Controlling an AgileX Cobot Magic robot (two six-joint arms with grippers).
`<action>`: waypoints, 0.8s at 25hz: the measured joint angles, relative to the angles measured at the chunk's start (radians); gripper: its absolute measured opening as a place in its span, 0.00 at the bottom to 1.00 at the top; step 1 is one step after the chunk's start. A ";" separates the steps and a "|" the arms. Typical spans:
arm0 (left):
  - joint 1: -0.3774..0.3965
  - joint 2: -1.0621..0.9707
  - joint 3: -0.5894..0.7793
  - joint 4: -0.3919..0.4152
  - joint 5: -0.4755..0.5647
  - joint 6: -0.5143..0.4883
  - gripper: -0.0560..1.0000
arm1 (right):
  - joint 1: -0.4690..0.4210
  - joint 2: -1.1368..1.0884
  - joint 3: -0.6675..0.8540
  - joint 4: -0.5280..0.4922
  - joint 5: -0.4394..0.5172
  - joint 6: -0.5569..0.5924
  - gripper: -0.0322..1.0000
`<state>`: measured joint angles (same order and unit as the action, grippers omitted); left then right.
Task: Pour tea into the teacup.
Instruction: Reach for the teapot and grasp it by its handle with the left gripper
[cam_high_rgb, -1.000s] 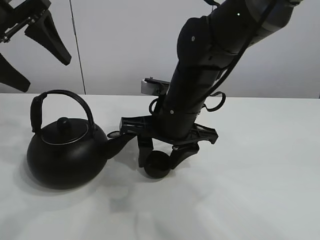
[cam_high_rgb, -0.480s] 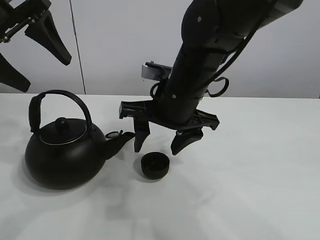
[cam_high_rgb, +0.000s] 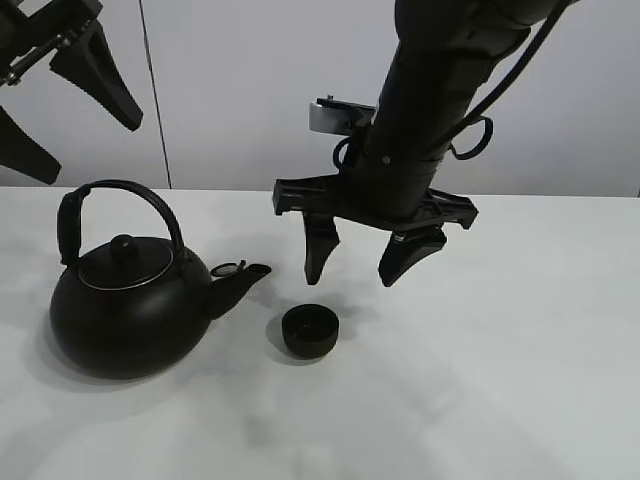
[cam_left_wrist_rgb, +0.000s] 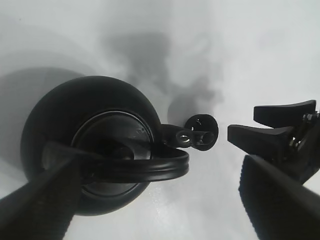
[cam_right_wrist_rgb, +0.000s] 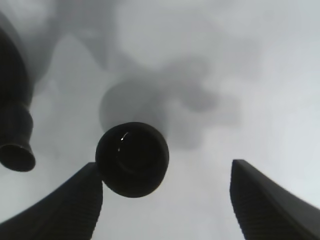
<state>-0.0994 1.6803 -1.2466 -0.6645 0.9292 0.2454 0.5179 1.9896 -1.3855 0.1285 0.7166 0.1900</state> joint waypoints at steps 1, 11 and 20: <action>0.000 0.000 0.000 0.000 -0.001 0.000 0.64 | -0.005 -0.002 0.000 -0.005 0.003 0.000 0.51; 0.000 0.000 0.000 0.000 -0.007 0.000 0.64 | -0.133 -0.050 0.000 -0.103 0.048 -0.004 0.51; 0.000 0.000 0.000 0.000 -0.017 0.000 0.64 | -0.473 -0.333 0.003 -0.257 0.144 -0.169 0.51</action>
<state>-0.0994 1.6803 -1.2466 -0.6645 0.9125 0.2454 0.0451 1.6565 -1.3824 -0.1283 0.8606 0.0214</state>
